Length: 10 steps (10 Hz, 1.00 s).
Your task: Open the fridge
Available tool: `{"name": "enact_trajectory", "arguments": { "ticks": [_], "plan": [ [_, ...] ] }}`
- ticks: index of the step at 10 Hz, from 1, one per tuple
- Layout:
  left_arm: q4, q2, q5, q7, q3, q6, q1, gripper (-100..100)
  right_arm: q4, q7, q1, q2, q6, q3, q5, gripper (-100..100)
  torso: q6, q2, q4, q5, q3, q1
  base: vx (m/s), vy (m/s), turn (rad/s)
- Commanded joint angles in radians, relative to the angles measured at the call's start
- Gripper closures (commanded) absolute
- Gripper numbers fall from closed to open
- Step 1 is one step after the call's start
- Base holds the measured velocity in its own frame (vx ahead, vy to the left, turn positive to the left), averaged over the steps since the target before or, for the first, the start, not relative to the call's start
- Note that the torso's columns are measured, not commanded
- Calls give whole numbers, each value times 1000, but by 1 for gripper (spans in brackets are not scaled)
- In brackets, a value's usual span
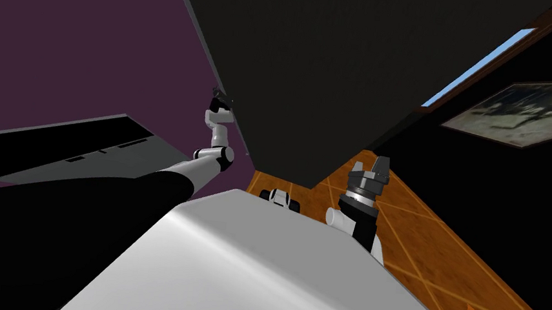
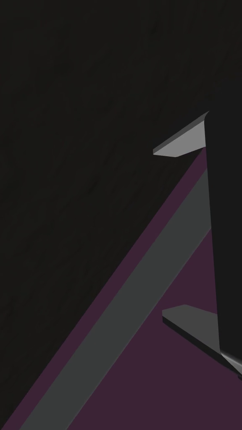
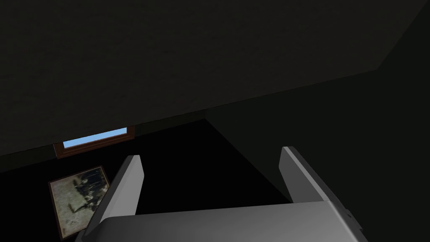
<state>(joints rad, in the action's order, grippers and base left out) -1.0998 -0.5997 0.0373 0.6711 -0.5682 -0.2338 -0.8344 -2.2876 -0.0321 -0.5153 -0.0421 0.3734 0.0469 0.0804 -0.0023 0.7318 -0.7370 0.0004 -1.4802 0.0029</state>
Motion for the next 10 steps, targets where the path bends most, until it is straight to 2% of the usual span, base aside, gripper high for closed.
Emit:
{"name": "enact_trajectory", "arguments": {
  "ticks": [1,5,6,7,9,10],
  "plan": [
    [7,-25,-54,10,52,-6,-7,-100,0,0,0,0,0,0,0,0,0,1,0,0,0,0,104,-56,177],
    [-3,-53,-130,24,123,-19,1,-100,0,0,0,0,0,0,0,0,4,-6,-3,-3,-7,7,76,-36,140],
    [5,-44,-124,23,120,-18,13,-100,0,0,0,0,0,0,0,0,3,-6,-3,-4,-7,6,18,-33,50],
    [2,-39,-92,17,88,-13,-3,100,0,0,0,0,0,0,0,0,5,-4,0,-1,-5,6,-43,14,-169],
    [7,-25,-54,10,52,-6,-7,100,0,0,1,0,0,0,0,0,10,-5,1,-4,-6,2,-85,68,-208],
    [12,-12,-16,3,17,0,-11,100,0,0,1,0,0,0,0,0,7,-5,1,-3,-5,0,-117,78,-258]
  ]
}}
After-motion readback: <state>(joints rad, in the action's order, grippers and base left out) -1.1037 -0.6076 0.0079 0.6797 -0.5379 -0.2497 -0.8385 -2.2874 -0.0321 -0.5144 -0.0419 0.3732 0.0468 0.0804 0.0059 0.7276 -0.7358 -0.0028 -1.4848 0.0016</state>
